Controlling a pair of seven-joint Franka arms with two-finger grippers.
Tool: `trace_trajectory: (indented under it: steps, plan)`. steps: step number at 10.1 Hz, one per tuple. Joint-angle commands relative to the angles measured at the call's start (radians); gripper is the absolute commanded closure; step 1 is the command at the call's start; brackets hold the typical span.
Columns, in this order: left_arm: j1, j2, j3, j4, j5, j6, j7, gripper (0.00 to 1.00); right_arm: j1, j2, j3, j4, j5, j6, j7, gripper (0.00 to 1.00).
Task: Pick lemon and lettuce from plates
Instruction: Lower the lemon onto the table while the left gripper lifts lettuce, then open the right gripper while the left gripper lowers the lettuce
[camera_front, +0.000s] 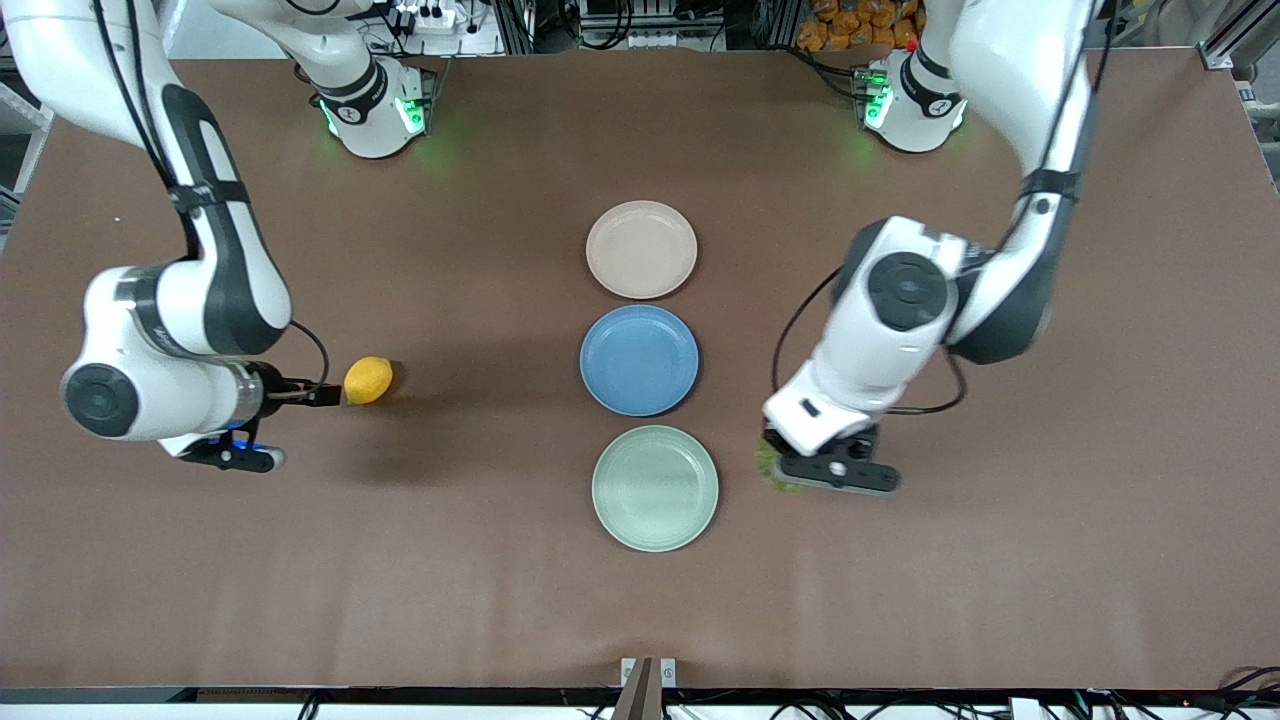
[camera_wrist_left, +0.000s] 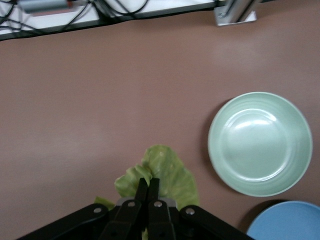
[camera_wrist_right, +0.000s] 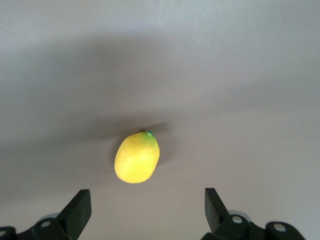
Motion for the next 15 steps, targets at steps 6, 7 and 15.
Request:
trace_trajectory:
  steps: [6,7,15]
  plan:
    - [0.244,0.077,-0.002,-0.108,-0.039,-0.195,0.249,0.93,-0.024,-0.266,0.023,0.064,-0.075,-0.084,-0.174,0.0]
    - [0.244,0.096,-0.002,-0.124,-0.041,-0.194,0.244,0.88,-0.022,-0.309,0.023,0.056,-0.073,-0.087,-0.177,0.0]
    - [0.261,0.06,0.008,-0.104,-0.038,-0.163,0.249,0.0,-0.024,-0.386,0.022,0.121,-0.075,-0.157,-0.152,0.0]
